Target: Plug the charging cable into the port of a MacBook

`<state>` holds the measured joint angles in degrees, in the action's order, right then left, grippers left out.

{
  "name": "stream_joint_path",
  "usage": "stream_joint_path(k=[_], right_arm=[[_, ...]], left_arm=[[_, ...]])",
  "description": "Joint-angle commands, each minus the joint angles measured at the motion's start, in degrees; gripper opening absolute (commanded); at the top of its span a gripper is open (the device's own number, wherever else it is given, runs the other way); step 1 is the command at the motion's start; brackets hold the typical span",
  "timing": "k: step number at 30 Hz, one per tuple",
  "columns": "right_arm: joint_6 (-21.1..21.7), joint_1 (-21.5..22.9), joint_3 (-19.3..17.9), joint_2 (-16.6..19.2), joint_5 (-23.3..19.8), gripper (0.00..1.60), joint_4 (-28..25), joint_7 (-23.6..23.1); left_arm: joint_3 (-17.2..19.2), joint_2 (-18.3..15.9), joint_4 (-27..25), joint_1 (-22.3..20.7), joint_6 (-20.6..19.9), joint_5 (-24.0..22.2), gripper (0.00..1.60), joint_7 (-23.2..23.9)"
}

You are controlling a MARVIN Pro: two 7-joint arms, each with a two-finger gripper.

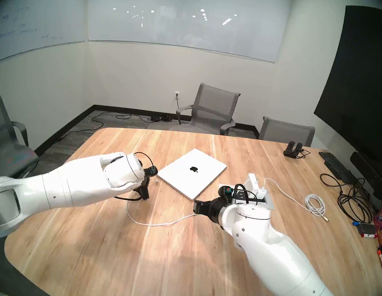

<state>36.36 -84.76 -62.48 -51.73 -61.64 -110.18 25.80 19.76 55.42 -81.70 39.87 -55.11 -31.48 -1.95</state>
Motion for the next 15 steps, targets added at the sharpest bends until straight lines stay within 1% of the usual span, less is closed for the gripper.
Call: stream_joint_path(k=[1, 15], right_arm=[[0.0, 0.4, -0.1, -0.1, 0.1, 1.6, -0.9, 0.0], [0.0, 0.4, -0.1, -0.1, 0.1, 1.6, -0.9, 0.0]], left_arm=[[0.0, 0.5, -0.3, -1.7, 0.1, -1.2, 0.0, -0.9], [-1.8, 0.0, -0.6, -3.1, 0.1, -5.3, 0.0, -3.4]])
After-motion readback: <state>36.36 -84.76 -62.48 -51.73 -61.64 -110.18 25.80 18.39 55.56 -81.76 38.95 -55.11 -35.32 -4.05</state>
